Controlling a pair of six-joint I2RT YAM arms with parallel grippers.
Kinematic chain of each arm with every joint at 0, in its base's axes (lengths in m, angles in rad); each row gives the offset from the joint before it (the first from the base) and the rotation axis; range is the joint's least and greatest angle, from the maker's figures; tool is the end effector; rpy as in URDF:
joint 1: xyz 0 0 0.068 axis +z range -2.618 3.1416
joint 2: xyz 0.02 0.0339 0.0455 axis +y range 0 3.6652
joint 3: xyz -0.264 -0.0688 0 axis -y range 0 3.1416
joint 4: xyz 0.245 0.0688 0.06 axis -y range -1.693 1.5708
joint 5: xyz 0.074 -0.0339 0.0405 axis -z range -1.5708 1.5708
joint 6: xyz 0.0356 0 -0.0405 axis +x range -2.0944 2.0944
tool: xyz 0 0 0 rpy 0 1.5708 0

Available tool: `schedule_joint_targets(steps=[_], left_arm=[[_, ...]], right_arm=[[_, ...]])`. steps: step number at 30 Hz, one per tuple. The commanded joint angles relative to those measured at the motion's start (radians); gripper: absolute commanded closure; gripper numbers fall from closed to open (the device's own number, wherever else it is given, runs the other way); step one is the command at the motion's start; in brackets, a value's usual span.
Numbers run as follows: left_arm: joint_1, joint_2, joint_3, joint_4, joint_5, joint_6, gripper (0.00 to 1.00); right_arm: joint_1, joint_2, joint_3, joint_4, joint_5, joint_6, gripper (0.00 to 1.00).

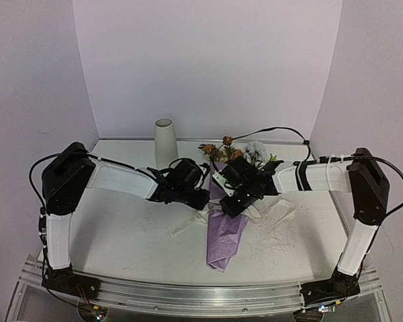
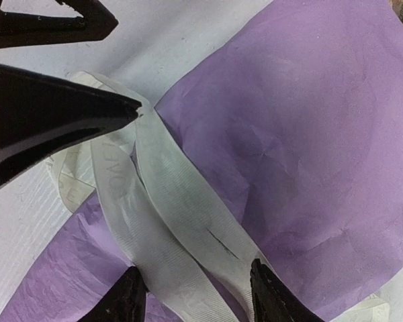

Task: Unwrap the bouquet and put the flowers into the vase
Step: Untie the ribbon from the wrapping paper.

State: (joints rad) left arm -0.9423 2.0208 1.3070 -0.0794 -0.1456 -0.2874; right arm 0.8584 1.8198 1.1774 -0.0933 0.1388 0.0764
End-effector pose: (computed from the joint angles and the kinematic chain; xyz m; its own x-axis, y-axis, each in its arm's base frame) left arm 0.2605 -0.3496 0.1583 -0.6117 0.3646 -0.7021 0.5914 0.8002 -0.0997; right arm 0.2640 0.2981 0.1973 -0.4895 -0.4511 -0.7463 -0.6470 0.7616 -0.0360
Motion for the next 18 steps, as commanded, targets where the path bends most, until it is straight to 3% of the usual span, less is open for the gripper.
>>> schedule_joint_targets(steps=[1,7,13,18], left_arm=[[0.007,0.035,0.069,-0.014,-0.015,0.012,0.47],[0.012,0.060,0.092,-0.014,-0.014,0.010,0.48],[0.014,0.067,0.091,-0.015,-0.012,0.007,0.49],[0.014,0.058,0.077,-0.016,-0.016,0.001,0.50]], right_arm=[[0.008,-0.010,0.030,-0.055,0.100,-0.021,0.51],[0.009,-0.025,0.027,-0.055,0.192,-0.003,0.77],[0.008,-0.066,0.021,-0.048,0.181,0.017,0.97],[0.008,-0.122,0.006,-0.046,0.183,0.051,1.00]])
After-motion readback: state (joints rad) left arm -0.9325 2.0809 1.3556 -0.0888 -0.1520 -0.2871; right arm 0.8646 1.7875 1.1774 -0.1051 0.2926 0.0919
